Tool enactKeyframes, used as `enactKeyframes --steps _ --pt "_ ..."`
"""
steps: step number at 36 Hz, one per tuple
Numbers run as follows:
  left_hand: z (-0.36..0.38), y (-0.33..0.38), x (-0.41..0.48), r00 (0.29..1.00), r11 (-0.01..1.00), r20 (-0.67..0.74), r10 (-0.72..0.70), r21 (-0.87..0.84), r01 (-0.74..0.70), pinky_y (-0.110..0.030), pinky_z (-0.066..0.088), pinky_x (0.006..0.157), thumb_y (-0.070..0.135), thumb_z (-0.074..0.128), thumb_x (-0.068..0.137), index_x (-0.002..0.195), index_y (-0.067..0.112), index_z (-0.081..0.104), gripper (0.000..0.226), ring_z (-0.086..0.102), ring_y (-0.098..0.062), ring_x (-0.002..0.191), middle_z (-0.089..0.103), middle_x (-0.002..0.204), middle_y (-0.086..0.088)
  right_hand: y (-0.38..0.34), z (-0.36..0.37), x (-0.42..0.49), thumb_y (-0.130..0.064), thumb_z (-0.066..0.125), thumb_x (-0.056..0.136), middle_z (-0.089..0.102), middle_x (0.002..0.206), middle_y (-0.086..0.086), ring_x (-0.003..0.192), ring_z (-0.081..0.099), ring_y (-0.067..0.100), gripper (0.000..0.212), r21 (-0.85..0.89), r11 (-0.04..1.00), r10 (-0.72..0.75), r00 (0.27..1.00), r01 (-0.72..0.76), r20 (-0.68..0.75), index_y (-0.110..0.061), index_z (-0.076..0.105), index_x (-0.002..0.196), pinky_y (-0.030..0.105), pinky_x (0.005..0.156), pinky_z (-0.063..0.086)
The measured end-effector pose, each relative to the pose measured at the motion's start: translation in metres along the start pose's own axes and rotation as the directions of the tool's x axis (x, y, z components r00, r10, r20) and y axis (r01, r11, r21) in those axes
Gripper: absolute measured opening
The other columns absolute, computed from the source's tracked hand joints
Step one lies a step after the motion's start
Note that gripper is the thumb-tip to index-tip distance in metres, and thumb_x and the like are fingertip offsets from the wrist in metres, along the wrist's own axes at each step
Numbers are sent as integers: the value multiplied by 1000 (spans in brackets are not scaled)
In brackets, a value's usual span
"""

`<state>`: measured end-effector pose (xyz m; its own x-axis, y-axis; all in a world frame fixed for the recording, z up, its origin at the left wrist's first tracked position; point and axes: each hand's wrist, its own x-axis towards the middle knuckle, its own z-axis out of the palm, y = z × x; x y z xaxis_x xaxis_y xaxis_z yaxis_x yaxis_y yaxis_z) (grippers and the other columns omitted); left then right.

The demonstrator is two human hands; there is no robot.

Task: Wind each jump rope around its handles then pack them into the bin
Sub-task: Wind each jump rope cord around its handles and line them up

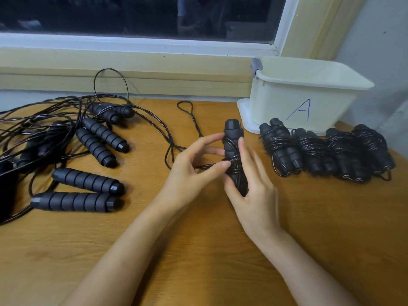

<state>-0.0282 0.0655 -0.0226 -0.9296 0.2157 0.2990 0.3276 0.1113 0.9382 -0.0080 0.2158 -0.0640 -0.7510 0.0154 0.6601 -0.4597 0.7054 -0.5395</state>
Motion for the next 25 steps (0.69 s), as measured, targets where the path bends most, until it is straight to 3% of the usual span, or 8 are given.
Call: enactKeyframes --steps 3,6,9,12,14,17,22,25 --pt "-1 -2 1 1000 999 -5 -1 -42 1 -24 52 84 24 75 85 128 33 57 47 62 -9 92 64 108 2 1 -2 1 -28 60 94 49 147 10 126 55 15 65 59 998 -5 1000 5 2 -13 37 152 5 97 38" --pt "-4 -3 2 1000 997 1 -25 -72 25 -22 49 84 26 72 83 124 37 57 45 61 -6 95 62 117 1 -1 -2 0 -26 60 94 48 149 10 130 52 13 64 101 995 -10 1000 9 8 -12 37 152 4 101 34" --pt "-6 -1 2 997 991 38 -60 -120 64 -22 49 86 29 73 82 120 38 55 43 63 -2 101 63 124 2 -2 -2 0 -28 58 94 46 150 11 134 49 15 64 147 989 -8 1000 6 11 -12 36 152 6 104 34" --pt "-7 0 2 992 981 85 -89 -164 102 -26 50 88 28 73 83 121 34 52 44 65 -12 104 67 124 -6 -2 -2 -2 -27 57 94 47 150 11 137 48 17 64 194 981 -9 1000 4 24 -12 35 153 16 108 38" --pt "-8 0 1 990 977 97 -100 -180 117 -28 51 87 20 70 86 122 30 49 43 66 -16 101 69 118 -7 -1 -2 -2 -26 58 94 48 149 10 136 48 17 64 224 974 -17 999 9 32 -12 34 153 26 109 42" --pt "-8 1 2 990 963 68 -122 -235 134 -22 52 76 13 74 82 120 25 45 50 68 -9 87 72 105 0 -1 -2 -2 -26 56 95 45 151 8 139 44 16 66 277 961 -24 997 4 71 -17 28 154 33 111 42" --pt "-8 3 3 983 941 -31 -183 -296 166 -20 53 73 14 77 67 135 20 47 75 68 -9 82 69 110 -6 -6 0 -1 -26 53 97 37 150 7 139 34 -1 64 248 969 -33 998 18 56 -18 25 154 9 108 29" --pt "-6 4 3 975 947 -77 -207 -267 180 -15 51 68 21 79 61 133 18 56 76 66 -4 77 63 109 -6 -5 0 0 -21 52 98 41 148 6 138 38 4 60 310 951 -41 996 17 74 -13 28 153 12 109 31"
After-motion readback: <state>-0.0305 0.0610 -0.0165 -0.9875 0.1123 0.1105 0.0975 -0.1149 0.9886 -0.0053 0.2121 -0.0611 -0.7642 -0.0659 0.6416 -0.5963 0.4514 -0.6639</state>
